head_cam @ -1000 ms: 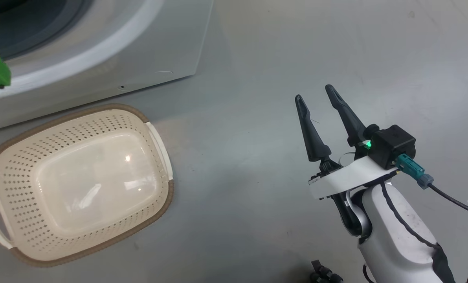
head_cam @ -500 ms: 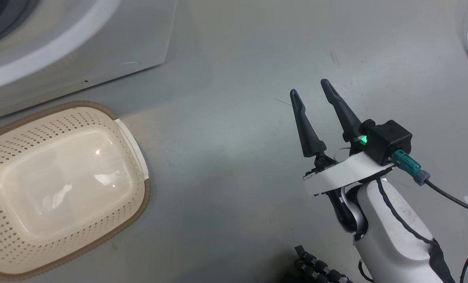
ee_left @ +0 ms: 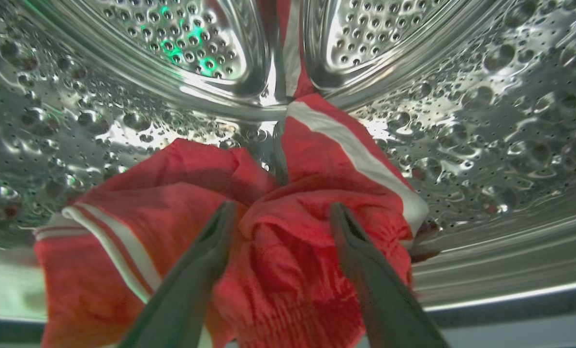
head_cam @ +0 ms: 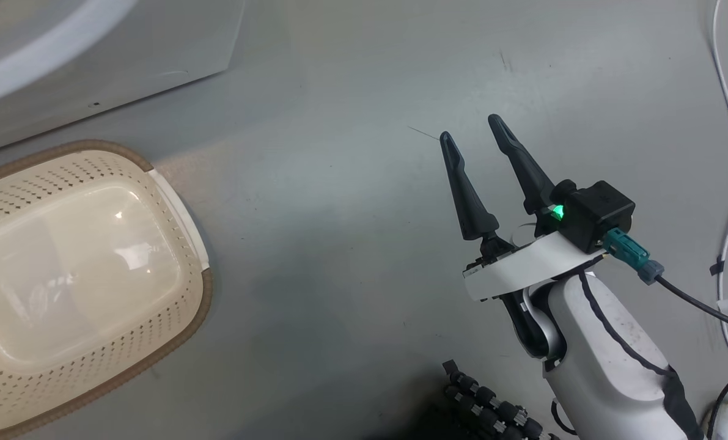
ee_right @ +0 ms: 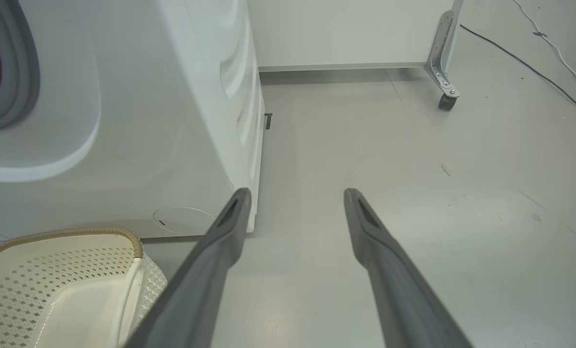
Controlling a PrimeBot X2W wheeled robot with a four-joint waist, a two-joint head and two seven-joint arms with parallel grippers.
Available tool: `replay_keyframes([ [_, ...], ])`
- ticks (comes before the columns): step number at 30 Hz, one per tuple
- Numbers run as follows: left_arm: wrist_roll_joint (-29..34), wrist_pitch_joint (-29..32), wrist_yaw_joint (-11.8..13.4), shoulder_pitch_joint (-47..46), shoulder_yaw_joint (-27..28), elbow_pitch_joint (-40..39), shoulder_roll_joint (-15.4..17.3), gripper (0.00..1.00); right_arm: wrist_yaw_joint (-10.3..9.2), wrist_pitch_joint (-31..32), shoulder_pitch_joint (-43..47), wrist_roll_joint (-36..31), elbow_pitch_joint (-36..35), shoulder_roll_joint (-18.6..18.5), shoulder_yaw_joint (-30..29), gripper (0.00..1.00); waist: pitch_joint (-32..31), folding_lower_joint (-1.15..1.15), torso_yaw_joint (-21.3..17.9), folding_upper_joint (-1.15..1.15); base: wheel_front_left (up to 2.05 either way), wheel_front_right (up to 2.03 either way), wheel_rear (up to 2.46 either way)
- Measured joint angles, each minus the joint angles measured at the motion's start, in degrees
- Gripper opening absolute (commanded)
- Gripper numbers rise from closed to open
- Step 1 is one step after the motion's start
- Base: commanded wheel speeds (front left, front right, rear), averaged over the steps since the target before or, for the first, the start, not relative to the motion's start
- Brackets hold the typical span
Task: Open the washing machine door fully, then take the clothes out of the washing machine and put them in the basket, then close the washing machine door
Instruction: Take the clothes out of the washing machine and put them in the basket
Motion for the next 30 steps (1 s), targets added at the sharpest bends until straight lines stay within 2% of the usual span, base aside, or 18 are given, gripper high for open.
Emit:
replay_keyframes([
  [8,-0.3,3.9,0.0,-0.9,-0.3,4.9,-0.1,1.00,-0.55,0.0,-0.3,0.8,-0.2,0.1,0.2,1.00,1.5,0.00,-0.5,0.00,0.00,0.00,0.00],
  [9,-0.5,4.3,0.0,-1.2,-0.2,5.1,-0.2,0.89,-0.55,0.0,-0.4,0.9,-0.2,0.1,0.2,1.00,1.5,0.00,-0.5,0.00,0.00,0.00,0.00],
  [10,-0.9,4.8,-0.1,-1.8,-0.3,5.6,-0.3,0.22,-0.57,0.0,-0.6,0.9,-0.2,0.1,0.2,1.00,1.6,0.00,-0.5,0.00,0.00,0.00,0.00],
  [11,-0.9,5.2,-0.1,-2.1,-0.4,6.0,-0.4,0.00,-0.64,0.0,-0.9,0.9,-0.2,0.1,0.1,1.00,1.6,0.00,-0.4,0.00,0.00,0.00,0.00],
  [20,-0.8,6.2,-1.1,-3.7,-1.7,7.0,-0.5,0.00,-1.14,0.0,-1.3,0.9,-0.1,0.1,-0.2,1.00,1.6,0.00,0.0,0.00,0.00,0.00,0.00],
  [30,-0.2,0.8,-3.0,-3.7,-3.4,7.7,-2.2,0.00,-1.64,0.0,-1.6,-1.0,0.4,0.1,-1.3,1.00,0.3,0.00,1.7,0.00,0.00,0.00,0.00],
])
